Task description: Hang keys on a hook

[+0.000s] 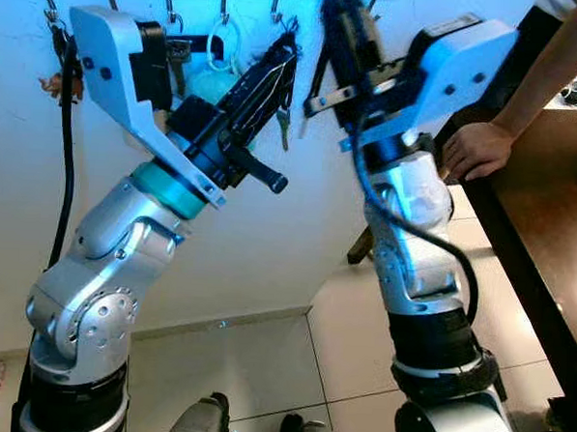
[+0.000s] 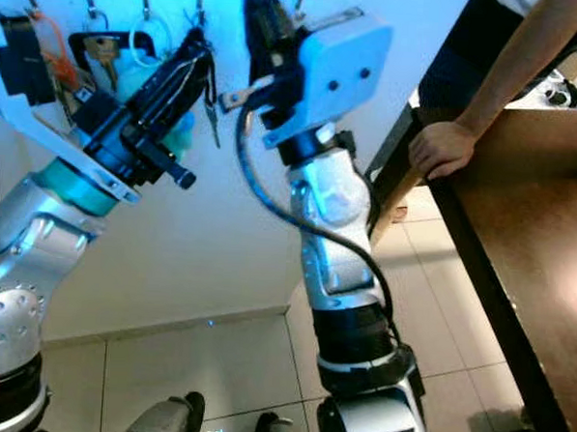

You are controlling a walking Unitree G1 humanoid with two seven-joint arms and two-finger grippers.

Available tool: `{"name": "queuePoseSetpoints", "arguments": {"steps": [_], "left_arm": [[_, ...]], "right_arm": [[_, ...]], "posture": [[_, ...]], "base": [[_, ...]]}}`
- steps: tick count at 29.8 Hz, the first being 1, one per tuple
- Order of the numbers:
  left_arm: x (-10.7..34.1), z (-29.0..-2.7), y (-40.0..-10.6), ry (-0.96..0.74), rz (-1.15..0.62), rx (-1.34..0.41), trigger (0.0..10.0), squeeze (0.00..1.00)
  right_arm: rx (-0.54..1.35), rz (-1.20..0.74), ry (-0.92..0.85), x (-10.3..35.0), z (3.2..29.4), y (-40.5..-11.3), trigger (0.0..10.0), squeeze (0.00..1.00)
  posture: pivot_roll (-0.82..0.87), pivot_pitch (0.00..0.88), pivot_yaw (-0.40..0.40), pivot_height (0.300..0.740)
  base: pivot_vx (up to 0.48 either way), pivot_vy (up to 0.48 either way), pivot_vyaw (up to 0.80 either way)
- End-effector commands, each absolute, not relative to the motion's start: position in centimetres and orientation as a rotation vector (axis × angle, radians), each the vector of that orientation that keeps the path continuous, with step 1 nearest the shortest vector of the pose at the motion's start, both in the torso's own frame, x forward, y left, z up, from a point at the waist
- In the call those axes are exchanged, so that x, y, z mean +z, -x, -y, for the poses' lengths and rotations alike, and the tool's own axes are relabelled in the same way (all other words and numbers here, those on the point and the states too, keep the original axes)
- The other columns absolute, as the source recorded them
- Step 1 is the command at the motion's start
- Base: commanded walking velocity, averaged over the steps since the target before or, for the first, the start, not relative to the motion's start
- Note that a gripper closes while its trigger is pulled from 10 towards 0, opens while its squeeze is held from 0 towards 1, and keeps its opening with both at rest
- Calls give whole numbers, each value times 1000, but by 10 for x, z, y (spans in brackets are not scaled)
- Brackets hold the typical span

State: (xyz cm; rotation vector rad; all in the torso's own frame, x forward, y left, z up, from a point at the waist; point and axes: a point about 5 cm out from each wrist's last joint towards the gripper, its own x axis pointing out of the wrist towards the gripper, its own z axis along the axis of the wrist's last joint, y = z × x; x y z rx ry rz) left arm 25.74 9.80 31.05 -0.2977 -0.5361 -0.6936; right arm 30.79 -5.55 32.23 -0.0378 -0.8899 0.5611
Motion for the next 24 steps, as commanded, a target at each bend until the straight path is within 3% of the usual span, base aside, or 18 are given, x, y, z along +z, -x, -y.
{"name": "queuePoseSetpoints", "arguments": {"steps": [1, 24], "left_arm": [[311, -96, -254, 297, 548, -701, 10000, 0], [310, -96, -254, 299, 548, -708, 10000, 0]], "right_arm": [[570, 901, 38, 322, 56, -305, 10000, 0], [446, 925, 32, 332, 75, -310, 10000, 0]], "posture": [[146, 103, 31, 740], [140, 98, 37, 740]], "base": [[0, 0, 0], [0, 0, 0]]}}
